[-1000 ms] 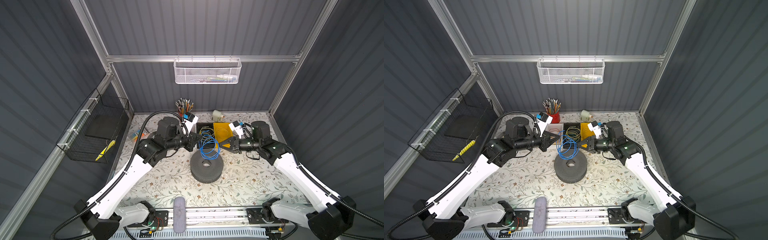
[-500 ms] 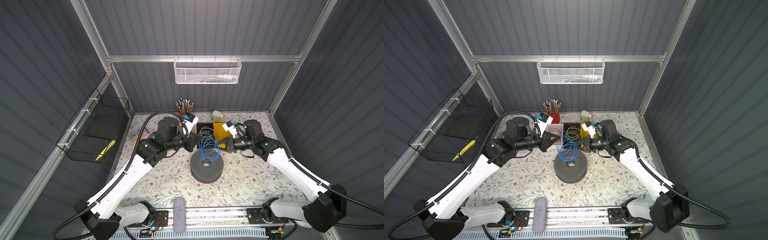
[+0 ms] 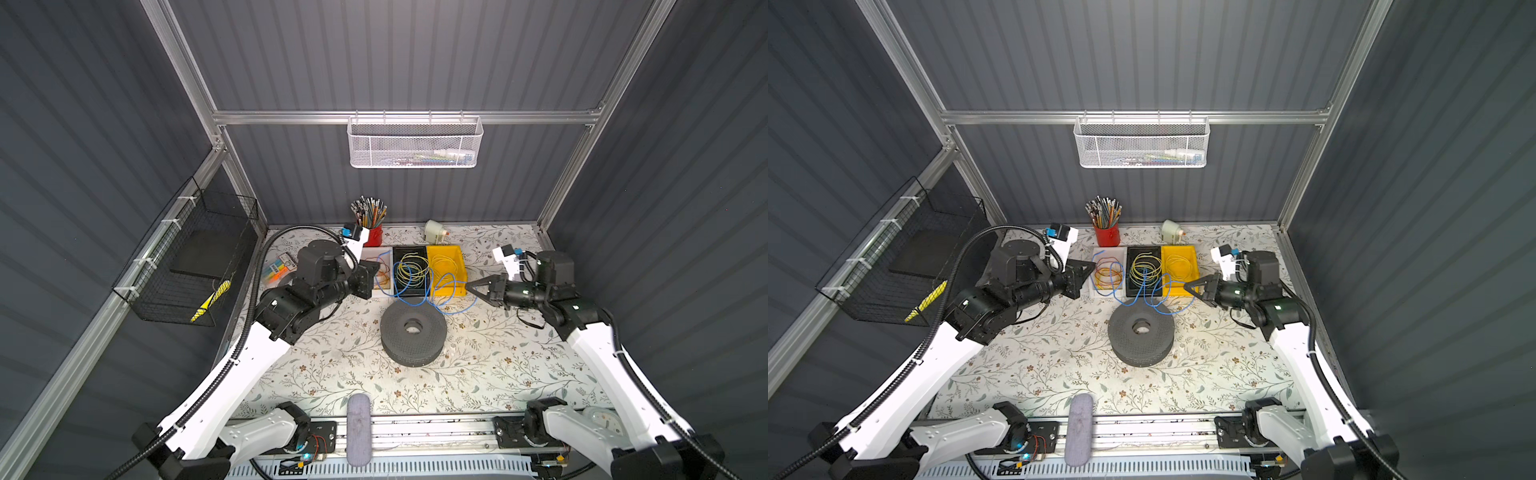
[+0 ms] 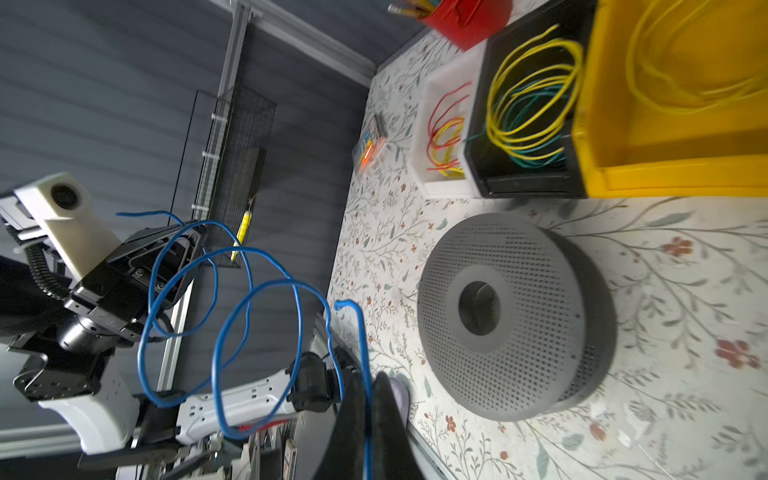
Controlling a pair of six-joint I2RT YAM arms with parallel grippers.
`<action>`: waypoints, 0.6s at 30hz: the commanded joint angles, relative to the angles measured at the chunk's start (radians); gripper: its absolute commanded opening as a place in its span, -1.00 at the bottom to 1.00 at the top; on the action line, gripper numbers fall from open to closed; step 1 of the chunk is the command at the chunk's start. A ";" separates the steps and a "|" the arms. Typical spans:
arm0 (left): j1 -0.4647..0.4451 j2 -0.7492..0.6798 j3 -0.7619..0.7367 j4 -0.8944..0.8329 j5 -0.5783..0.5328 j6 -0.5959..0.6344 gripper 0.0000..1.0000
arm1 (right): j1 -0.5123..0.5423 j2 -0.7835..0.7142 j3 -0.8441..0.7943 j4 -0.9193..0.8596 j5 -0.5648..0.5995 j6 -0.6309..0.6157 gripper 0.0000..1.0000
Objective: Wrap the cables
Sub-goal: 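Pull the left gripper toward the far corner while the right gripper draws back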
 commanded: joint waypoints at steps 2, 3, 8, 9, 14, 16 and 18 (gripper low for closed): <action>0.107 -0.010 0.026 -0.119 -0.280 -0.122 -1.00 | -0.142 -0.073 -0.035 -0.094 0.053 -0.044 -1.00; 0.150 -0.005 0.043 -0.158 -0.300 -0.148 -1.00 | -0.181 -0.080 -0.035 -0.121 0.063 -0.067 -1.00; 0.338 0.035 0.152 -0.287 -0.316 -0.200 -1.00 | -0.406 -0.117 -0.093 -0.131 0.098 -0.101 -1.00; 0.375 0.043 0.178 -0.300 -0.298 -0.202 -1.00 | -0.434 -0.123 -0.101 -0.129 0.116 -0.106 -1.00; 0.476 0.148 0.383 -0.380 -0.283 -0.153 -1.00 | -0.590 -0.165 -0.200 -0.027 0.215 -0.103 -1.00; 0.498 0.196 0.488 -0.430 -0.343 -0.121 -1.00 | -0.648 -0.156 -0.211 -0.020 0.256 -0.121 -1.00; 0.513 0.214 0.568 -0.435 -0.439 -0.095 -1.00 | -0.709 -0.147 -0.236 0.014 0.248 -0.083 -1.00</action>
